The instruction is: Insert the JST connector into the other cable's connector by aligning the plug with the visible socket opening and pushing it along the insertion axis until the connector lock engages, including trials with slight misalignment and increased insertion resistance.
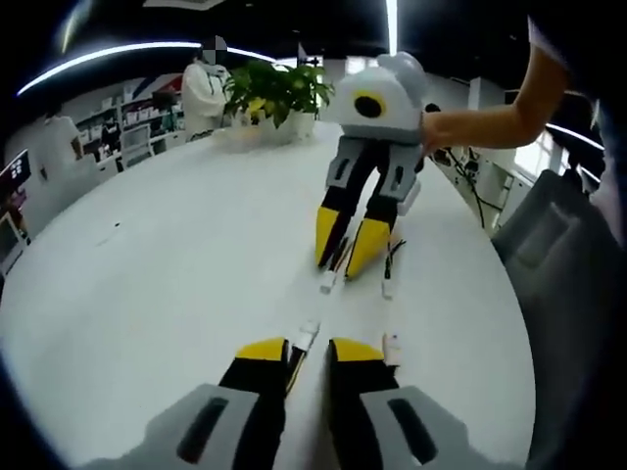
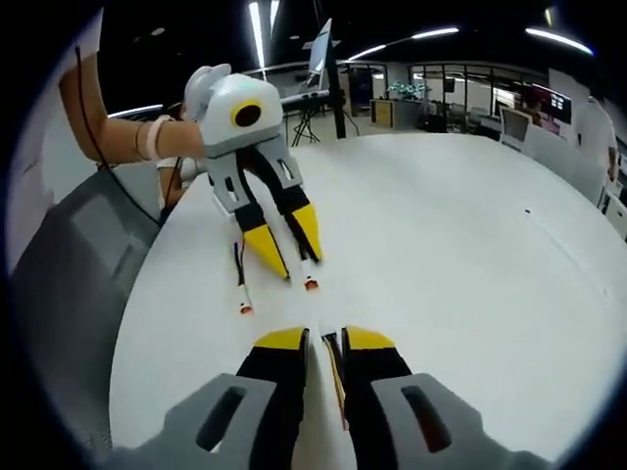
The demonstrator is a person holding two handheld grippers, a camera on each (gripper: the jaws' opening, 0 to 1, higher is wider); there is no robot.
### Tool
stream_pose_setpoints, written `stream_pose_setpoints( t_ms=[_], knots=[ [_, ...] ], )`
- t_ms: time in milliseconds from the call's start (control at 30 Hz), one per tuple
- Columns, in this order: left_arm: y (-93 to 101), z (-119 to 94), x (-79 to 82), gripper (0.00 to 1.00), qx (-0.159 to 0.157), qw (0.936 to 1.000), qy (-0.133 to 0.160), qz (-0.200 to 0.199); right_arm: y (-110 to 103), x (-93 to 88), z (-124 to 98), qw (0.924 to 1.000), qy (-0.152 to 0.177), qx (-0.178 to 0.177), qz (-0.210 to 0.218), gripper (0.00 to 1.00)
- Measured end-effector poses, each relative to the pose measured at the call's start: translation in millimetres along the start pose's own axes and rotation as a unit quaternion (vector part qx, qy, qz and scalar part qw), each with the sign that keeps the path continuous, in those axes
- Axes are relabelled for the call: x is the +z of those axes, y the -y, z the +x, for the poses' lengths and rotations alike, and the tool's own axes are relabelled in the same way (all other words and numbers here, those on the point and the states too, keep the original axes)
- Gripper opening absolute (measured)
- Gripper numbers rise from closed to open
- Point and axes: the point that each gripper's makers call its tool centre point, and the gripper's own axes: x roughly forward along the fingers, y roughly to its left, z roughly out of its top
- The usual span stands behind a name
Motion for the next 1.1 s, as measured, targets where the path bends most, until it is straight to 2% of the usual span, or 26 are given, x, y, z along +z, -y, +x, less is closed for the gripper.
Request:
stream_pose_setpoints(
  t_ms=[100,167,300,400,433,467,833,1100],
  knots=[
    [-0.5,1.1,1.4,0.05,-0.001,1.0,0.004,0.009,1.2,-2.0,1.1,1.0,-0.005,0.0,-0.006,0.1],
    [-4.1,1.6,0.9,0.01,0.01,0.9998,0.003,0.014,1.9,-3.2,1.9,0.9999,-0.009,0.0,-0.008,0.1],
    [-1.1,2.1,-0.8,0.01,0.003,0.9999,0.003,0.01,3.8,-4.4,3.8,0.9999,-0.01,0.002,-0.008,0.09],
    [-0.2,3.5,-7.0,0.01,0.004,0.9997,-0.008,0.022,4.7,-5.7,5.1,0.9998,-0.014,0.002,-0.013,0.08],
    [-0.3,3.9,-2.3,0.01,0.003,0.9997,0.007,0.025,5.0,-7.3,5.6,0.9997,-0.017,0.002,-0.016,0.08],
    [0.4,3.1,-5.7,0.01,0.002,0.9998,-0.002,0.018,5.1,-8.3,5.9,0.9997,-0.019,0.002,-0.017,0.08],
    [5.5,1.6,-7.0,0.0,-0.005,0.9996,0.011,0.025,7.8,-8.8,7.9,0.9998,-0.015,0.002,-0.015,0.05],
    [5.7,0.4,-6.8,0.0,0.005,0.9994,0.025,0.022,9.0,-7.8,9.8,0.9997,-0.013,-0.001,-0.019,0.04]
  ],
)
